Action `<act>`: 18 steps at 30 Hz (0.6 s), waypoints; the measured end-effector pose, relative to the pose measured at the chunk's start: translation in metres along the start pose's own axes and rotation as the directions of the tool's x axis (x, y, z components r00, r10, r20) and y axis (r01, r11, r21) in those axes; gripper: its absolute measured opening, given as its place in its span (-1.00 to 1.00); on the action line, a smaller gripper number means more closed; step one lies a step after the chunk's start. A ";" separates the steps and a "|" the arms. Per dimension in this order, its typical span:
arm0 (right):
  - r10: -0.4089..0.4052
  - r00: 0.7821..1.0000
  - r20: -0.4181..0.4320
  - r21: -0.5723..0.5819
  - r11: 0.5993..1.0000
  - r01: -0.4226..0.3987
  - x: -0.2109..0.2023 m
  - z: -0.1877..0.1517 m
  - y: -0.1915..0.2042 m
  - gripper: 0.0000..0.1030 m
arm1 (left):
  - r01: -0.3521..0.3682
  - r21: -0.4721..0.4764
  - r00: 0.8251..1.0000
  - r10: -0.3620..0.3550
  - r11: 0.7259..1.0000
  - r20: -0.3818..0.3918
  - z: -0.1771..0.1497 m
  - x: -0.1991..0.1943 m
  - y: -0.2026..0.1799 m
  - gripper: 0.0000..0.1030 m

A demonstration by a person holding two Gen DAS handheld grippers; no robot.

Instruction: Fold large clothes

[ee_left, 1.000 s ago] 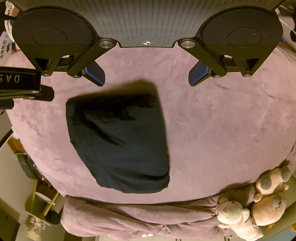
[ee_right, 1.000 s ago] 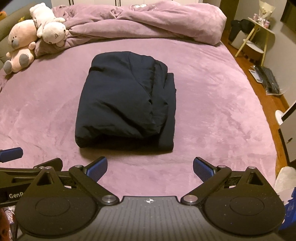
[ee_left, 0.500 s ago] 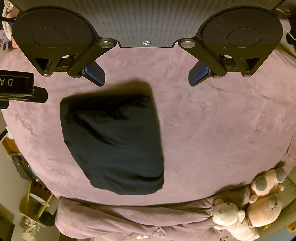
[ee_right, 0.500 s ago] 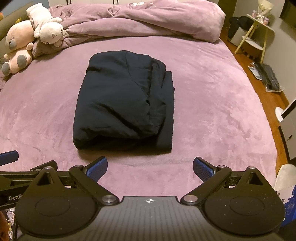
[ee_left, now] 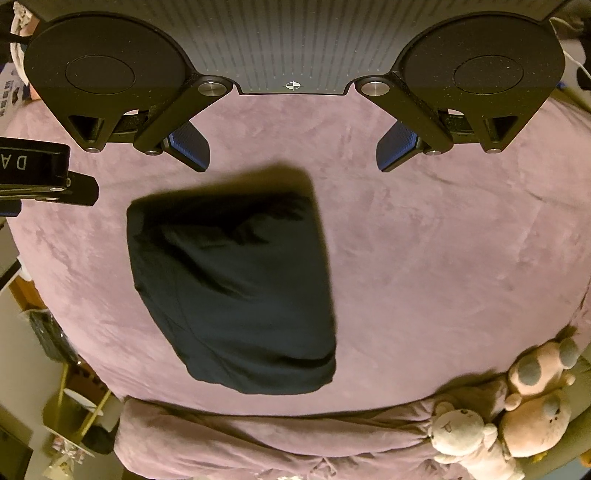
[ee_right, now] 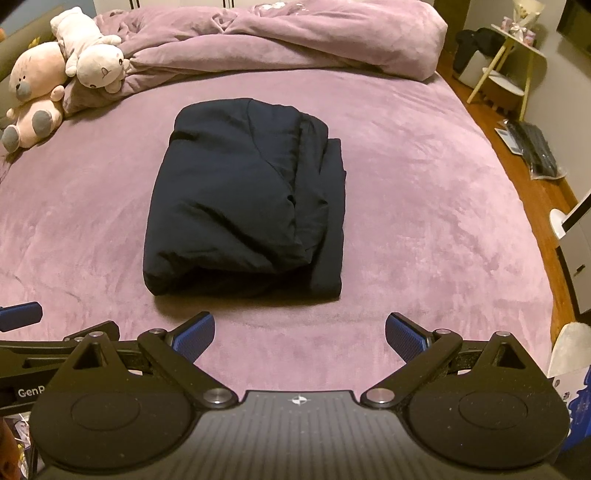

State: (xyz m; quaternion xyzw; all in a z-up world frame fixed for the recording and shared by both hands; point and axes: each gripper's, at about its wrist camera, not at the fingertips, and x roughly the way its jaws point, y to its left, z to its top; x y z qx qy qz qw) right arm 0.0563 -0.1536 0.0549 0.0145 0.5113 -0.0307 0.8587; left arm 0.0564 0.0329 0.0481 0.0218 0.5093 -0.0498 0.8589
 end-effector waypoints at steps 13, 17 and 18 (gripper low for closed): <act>0.000 1.000 0.010 0.007 1.000 -0.001 -0.002 -0.003 -0.001 0.93 | -0.002 0.002 1.000 0.002 1.000 0.007 -0.003 -0.002 -0.002 0.93; 0.002 1.000 0.008 0.002 1.000 -0.002 -0.002 -0.003 -0.001 0.93 | -0.001 0.004 1.000 0.001 1.000 0.005 -0.003 -0.002 -0.002 0.93; 0.003 1.000 0.008 0.002 1.000 -0.003 -0.002 -0.003 -0.001 0.93 | -0.001 0.004 1.000 0.001 1.000 0.005 -0.004 -0.002 -0.002 0.93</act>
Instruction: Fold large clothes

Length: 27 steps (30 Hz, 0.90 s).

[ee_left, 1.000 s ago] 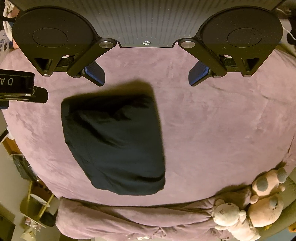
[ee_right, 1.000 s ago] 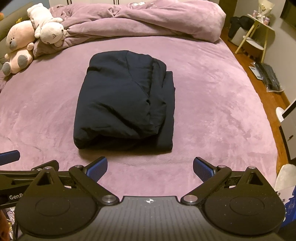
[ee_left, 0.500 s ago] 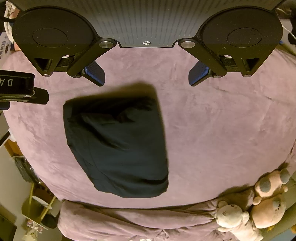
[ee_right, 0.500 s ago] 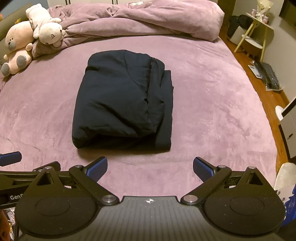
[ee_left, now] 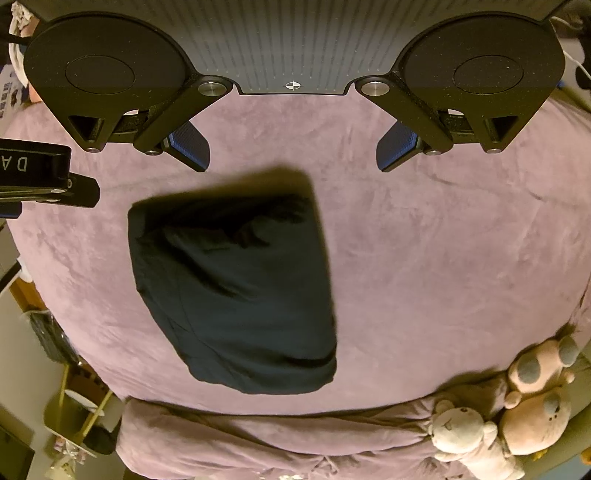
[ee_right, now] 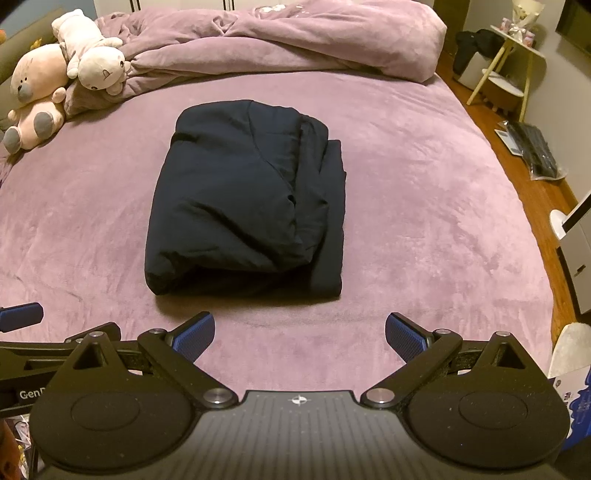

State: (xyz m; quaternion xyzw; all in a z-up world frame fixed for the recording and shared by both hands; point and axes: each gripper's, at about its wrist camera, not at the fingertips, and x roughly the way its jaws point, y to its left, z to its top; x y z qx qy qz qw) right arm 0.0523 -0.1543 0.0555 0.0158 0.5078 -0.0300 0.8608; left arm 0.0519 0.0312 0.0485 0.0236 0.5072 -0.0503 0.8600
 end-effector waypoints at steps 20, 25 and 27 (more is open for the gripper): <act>0.001 1.000 0.003 0.009 1.000 -0.001 0.000 -0.002 -0.001 0.93 | 0.002 0.001 1.000 -0.002 1.000 -0.009 0.000 0.003 -0.004 0.93; -0.003 1.000 0.010 0.006 1.000 0.003 -0.001 -0.002 -0.001 0.93 | 0.001 0.003 1.000 -0.001 1.000 -0.009 0.001 0.003 -0.004 0.93; -0.002 1.000 0.010 0.007 1.000 0.002 -0.001 -0.002 -0.001 0.93 | 0.001 0.005 1.000 -0.001 1.000 -0.009 0.001 0.003 -0.004 0.93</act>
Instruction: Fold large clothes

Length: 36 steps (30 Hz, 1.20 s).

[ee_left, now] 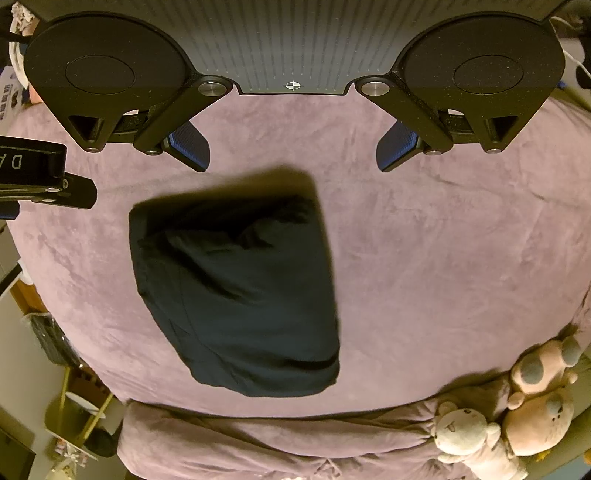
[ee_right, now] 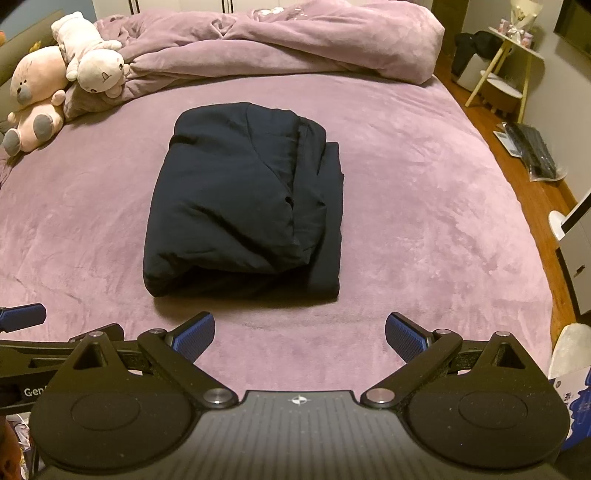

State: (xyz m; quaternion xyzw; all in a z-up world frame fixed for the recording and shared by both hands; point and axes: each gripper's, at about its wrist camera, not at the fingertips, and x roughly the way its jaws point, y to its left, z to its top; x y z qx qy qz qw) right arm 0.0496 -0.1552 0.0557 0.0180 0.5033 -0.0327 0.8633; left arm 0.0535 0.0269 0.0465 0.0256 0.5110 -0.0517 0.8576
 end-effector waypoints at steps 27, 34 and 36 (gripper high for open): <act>0.001 1.000 0.006 -0.001 1.000 -0.001 -0.001 -0.002 0.000 0.93 | 0.003 0.013 1.000 -0.003 1.000 0.004 0.000 -0.002 -0.004 0.93; -0.007 1.000 0.027 -0.019 1.000 0.007 -0.004 -0.003 0.002 0.93 | 0.001 0.014 1.000 -0.001 1.000 0.009 -0.002 -0.002 -0.004 0.93; -0.007 1.000 0.026 -0.022 1.000 0.008 -0.005 -0.004 0.002 0.93 | 0.004 0.018 1.000 -0.004 1.000 0.006 -0.002 -0.002 -0.005 0.93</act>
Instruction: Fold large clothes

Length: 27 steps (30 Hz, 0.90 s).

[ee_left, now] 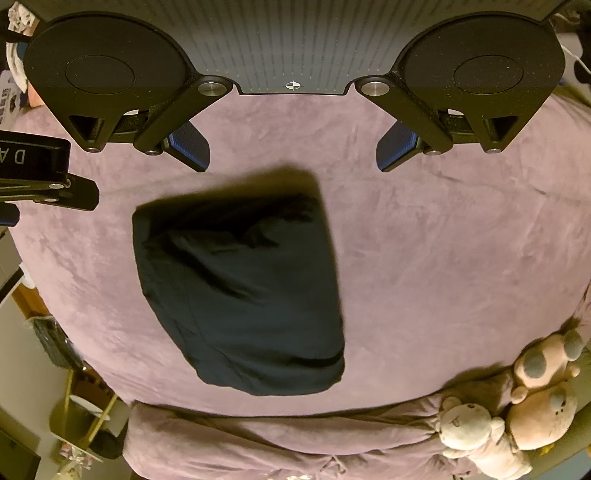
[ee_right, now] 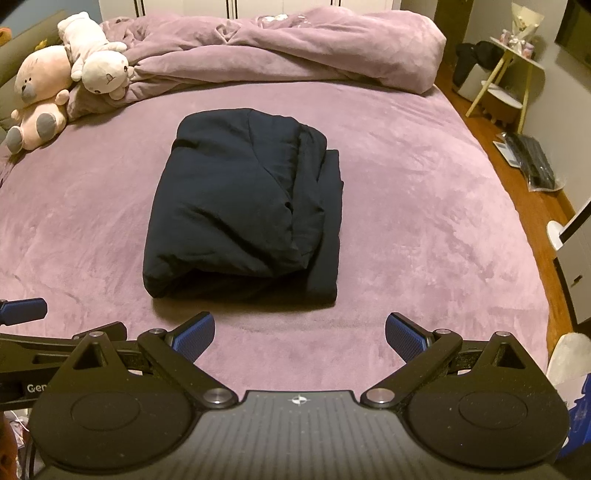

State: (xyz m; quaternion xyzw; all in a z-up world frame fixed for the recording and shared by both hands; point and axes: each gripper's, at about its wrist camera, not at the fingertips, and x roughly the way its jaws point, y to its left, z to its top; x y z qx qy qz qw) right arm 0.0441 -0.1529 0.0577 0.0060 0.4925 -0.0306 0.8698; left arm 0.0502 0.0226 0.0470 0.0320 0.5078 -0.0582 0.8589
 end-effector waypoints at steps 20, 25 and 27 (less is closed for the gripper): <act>0.003 1.000 0.006 -0.004 1.000 -0.003 0.000 -0.002 -0.003 0.93 | -0.011 0.032 1.000 0.011 0.999 -0.010 -0.003 0.004 -0.009 0.93; 0.003 1.000 0.004 -0.001 1.000 -0.003 0.000 -0.003 -0.004 0.93 | -0.032 0.025 0.999 0.032 0.999 -0.005 -0.002 0.003 -0.008 0.93; 0.004 1.000 0.003 0.000 1.000 -0.004 0.000 -0.003 -0.005 0.93 | -0.039 0.020 0.999 0.039 0.999 0.000 0.000 0.002 -0.007 0.93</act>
